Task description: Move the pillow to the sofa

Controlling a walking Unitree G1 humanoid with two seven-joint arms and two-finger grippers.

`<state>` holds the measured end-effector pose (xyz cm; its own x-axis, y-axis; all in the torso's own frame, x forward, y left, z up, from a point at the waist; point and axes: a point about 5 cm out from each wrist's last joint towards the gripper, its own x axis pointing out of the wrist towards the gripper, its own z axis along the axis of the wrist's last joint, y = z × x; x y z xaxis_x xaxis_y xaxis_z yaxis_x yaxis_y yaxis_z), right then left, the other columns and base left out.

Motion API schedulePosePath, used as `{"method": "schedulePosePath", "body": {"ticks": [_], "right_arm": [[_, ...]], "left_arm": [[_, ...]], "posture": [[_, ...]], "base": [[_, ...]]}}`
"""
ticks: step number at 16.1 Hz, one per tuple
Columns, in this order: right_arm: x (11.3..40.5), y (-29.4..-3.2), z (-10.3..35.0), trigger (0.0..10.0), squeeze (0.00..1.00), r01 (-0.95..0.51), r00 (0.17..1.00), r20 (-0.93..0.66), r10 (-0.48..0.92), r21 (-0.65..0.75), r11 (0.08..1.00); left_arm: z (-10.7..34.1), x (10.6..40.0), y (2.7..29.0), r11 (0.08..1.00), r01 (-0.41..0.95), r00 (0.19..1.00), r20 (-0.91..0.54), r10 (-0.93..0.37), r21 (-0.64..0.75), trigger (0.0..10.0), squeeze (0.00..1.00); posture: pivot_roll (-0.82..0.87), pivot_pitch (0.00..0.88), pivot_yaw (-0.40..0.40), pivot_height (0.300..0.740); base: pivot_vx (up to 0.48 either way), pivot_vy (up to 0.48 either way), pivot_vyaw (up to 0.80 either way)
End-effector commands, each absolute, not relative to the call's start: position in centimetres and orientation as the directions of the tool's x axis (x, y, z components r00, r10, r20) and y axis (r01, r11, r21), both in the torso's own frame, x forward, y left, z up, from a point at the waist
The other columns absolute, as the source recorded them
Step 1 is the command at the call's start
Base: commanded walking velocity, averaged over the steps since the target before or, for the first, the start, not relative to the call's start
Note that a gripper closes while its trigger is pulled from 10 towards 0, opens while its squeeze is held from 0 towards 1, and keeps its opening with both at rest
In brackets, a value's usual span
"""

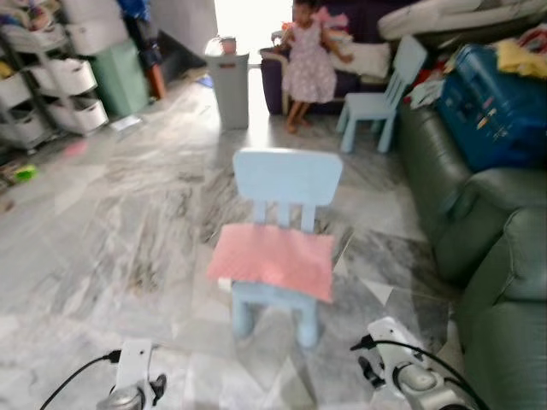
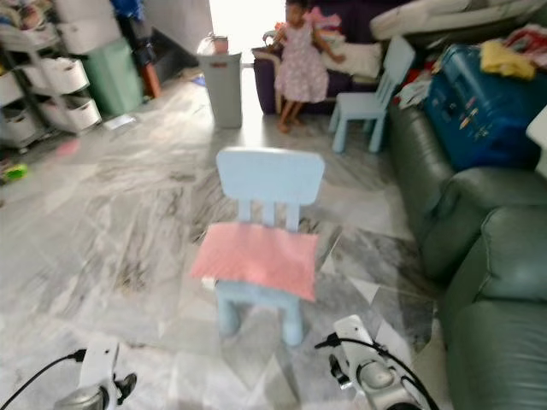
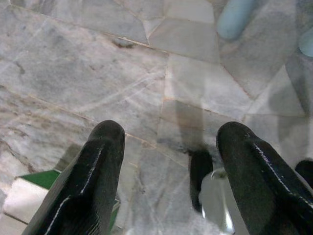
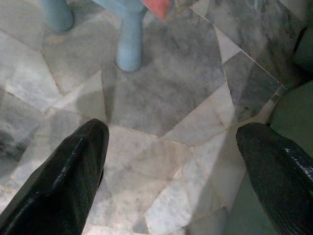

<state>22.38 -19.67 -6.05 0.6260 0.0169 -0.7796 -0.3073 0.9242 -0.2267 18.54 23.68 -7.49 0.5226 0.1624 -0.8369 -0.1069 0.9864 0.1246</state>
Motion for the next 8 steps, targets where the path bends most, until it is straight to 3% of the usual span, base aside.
{"method": "schedulePosePath", "body": {"ticks": [1, 4, 8], "right_arm": [[23.04, -18.3, -5.82, 10.0, 0.0, -0.321, 0.64, -0.766, 0.052, -0.206, 0.925], [23.03, -18.27, -5.83, 10.0, 0.0, -0.321, 0.641, -0.766, 0.051, -0.207, 0.924], [23.05, -18.29, -5.81, 10.0, 0.0, -0.324, 0.645, -0.763, 0.046, -0.218, 0.921]], "left_arm": [[-7.17, 18.36, 25.12, 0.98, -0.114, 0.517, -0.833, 0.197, 0.162, 10.0, 0.0], [-7.16, 18.34, 25.22, 0.979, -0.105, 0.513, -0.834, 0.206, 0.177, 10.0, 0.0], [-7.16, 18.29, 25.3, 0.977, -0.095, 0.507, -0.835, 0.213, 0.191, 10.0, 0.0]], "posture": [[-0.06, 0.0, 0.01, 0.74], [-0.06, 0.0, 0.012, 0.74], [-0.06, 0.0, 0.014, 0.74]], "base": [[0.39, 0.281, 0.0], [0.407, 0.252, 0.0], [0.428, 0.0, 0.0]]}}
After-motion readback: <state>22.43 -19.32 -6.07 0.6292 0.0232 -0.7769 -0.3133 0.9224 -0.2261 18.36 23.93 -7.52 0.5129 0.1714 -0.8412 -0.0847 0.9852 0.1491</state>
